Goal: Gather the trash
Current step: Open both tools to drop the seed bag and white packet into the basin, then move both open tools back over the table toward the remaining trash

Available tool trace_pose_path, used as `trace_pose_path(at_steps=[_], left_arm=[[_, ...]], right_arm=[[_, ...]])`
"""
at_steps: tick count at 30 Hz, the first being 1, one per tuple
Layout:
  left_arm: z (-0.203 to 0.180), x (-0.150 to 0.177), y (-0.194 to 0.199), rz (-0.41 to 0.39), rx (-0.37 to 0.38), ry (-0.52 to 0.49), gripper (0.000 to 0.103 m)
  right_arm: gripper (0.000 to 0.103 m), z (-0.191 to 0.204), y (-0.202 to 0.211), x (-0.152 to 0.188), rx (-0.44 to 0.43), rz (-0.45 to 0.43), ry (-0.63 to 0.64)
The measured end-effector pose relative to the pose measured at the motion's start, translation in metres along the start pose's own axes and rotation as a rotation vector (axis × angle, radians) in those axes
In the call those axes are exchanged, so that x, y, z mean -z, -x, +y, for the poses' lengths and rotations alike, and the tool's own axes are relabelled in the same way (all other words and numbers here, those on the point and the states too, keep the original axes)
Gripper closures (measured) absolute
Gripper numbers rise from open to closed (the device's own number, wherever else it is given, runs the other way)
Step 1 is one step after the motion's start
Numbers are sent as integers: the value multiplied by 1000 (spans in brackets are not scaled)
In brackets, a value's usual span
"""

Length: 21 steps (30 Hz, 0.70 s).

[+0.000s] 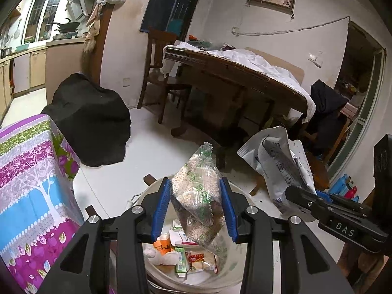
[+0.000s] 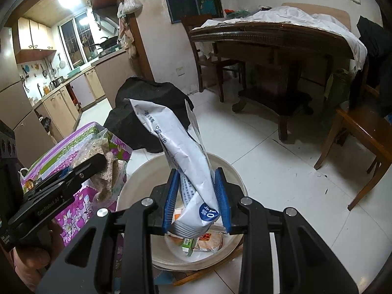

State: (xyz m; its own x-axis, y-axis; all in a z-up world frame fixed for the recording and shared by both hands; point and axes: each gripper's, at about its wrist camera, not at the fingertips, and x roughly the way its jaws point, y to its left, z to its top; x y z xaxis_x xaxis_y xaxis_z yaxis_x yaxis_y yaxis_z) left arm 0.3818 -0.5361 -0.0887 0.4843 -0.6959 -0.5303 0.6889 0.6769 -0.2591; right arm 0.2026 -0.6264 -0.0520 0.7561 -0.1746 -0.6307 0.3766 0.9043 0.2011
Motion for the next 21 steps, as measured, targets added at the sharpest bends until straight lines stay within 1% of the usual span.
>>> trace_pose_path(at_steps=[1, 2, 3, 4, 6, 8, 21], left_arm=[[-1, 1, 1, 0, -1, 2, 60], [-1, 1, 1, 0, -1, 1, 59], [-2, 0, 2, -3, -1, -1, 55], [-2, 0, 3, -7, -6, -1, 49], [-1, -1, 5, -10, -4, 4, 44], [1, 0, 7, -8, -6, 4, 44], [0, -1, 19, -1, 2, 2, 44]], right_arm=[[71, -1, -2, 0, -8, 4, -5], [68, -2, -3, 0, -15, 3, -10], [66, -2, -3, 0, -16, 2, -12], [64, -2, -2, 1, -19, 1, -13], [59, -3, -2, 2, -24, -2, -16], [57, -4, 0, 2, -23, -10, -18], [57, 1, 14, 5, -27, -31, -11]])
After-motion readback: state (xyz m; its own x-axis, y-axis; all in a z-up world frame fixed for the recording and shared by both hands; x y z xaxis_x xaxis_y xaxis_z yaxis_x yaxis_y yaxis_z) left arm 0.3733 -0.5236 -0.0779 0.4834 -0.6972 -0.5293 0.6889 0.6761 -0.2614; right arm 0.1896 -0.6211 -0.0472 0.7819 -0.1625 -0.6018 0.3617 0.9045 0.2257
